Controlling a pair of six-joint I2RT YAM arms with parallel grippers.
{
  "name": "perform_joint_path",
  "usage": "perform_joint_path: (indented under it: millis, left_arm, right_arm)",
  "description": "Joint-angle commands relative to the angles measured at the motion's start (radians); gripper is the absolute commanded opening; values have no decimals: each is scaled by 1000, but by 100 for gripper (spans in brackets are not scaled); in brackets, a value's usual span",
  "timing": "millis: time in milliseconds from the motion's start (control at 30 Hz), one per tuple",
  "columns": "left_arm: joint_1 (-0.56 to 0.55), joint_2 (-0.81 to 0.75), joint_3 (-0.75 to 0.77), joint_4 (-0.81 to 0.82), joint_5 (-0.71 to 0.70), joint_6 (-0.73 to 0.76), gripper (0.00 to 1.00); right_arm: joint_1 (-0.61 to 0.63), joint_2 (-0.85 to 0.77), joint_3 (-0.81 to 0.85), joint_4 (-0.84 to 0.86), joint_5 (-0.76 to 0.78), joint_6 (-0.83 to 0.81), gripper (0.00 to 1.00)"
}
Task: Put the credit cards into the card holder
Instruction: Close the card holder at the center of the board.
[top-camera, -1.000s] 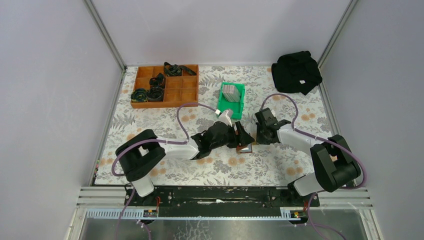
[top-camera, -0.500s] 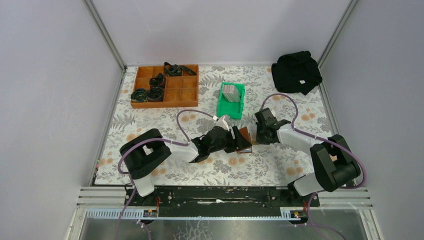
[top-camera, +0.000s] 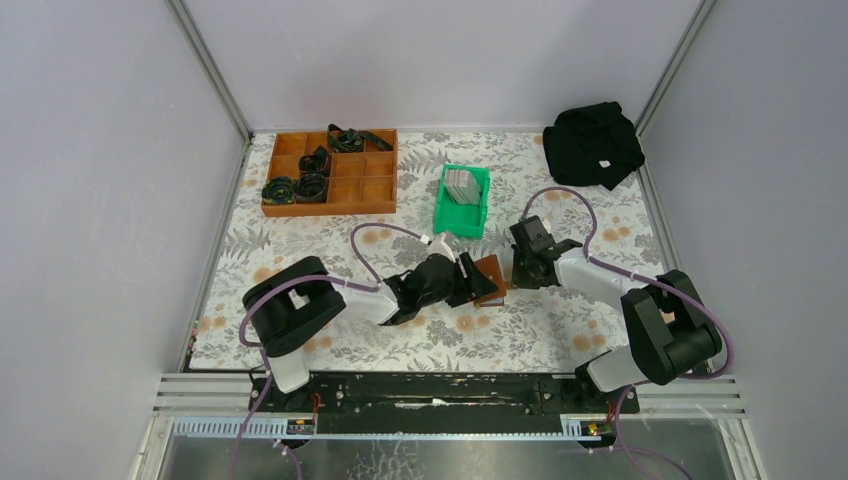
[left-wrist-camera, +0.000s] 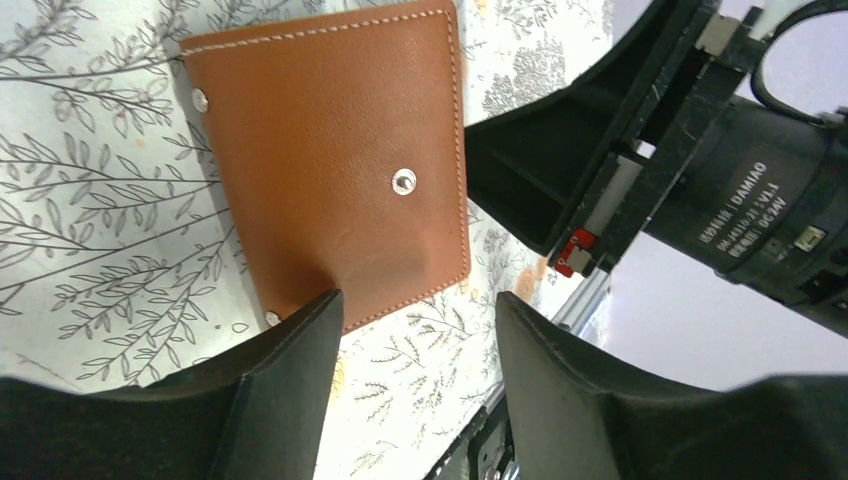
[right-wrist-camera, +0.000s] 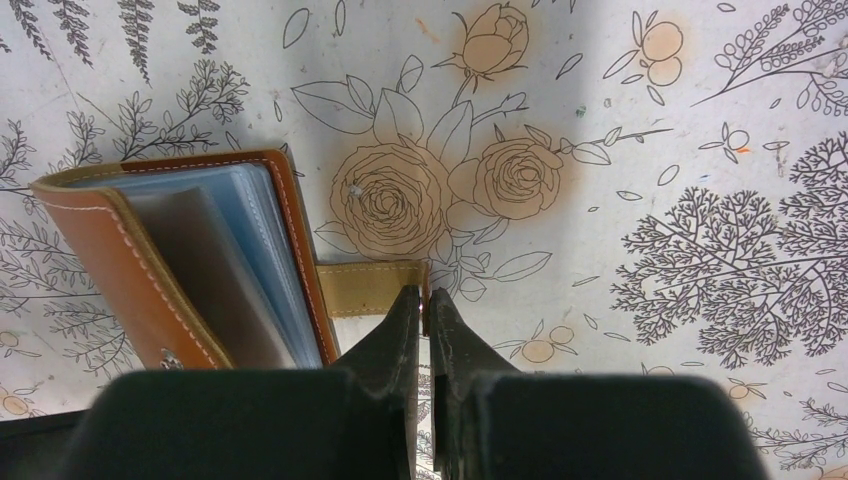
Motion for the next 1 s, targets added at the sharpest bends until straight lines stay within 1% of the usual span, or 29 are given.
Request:
perform_joint_path:
  millis: [0,167,333,500,633,667,900,967]
  left_arm:
    - [-11,-2,72,-147,-79,51,62]
    - [-28,11,165,-322,-135,129,56]
    - [-53,57,264,-454,-178,212,50]
    - [-76,109,350,-571,-212,274,40]
    - [-100,123,387,-647,-248,316,27]
    - [-105,124,390,-662,-259,325,26]
    - [-126,143,390,-727,-295,344,22]
    - [-129,149,392,-744,-298,343,21]
  right_arm:
    - [13,-30,-4,-1,-1,16,0]
    - [13,-24,-4,8,-11,19,0]
    - [13,-22,-3,10,-17,16,0]
    - [13,-18,-1,12,-19,14,0]
    - [14,-15,1,16,-21,11,0]
    - [13,-14,2,19,-24,11,0]
    - [13,-18,22,11,-38,7,0]
    - [13,-27,26,6,-38,5,2]
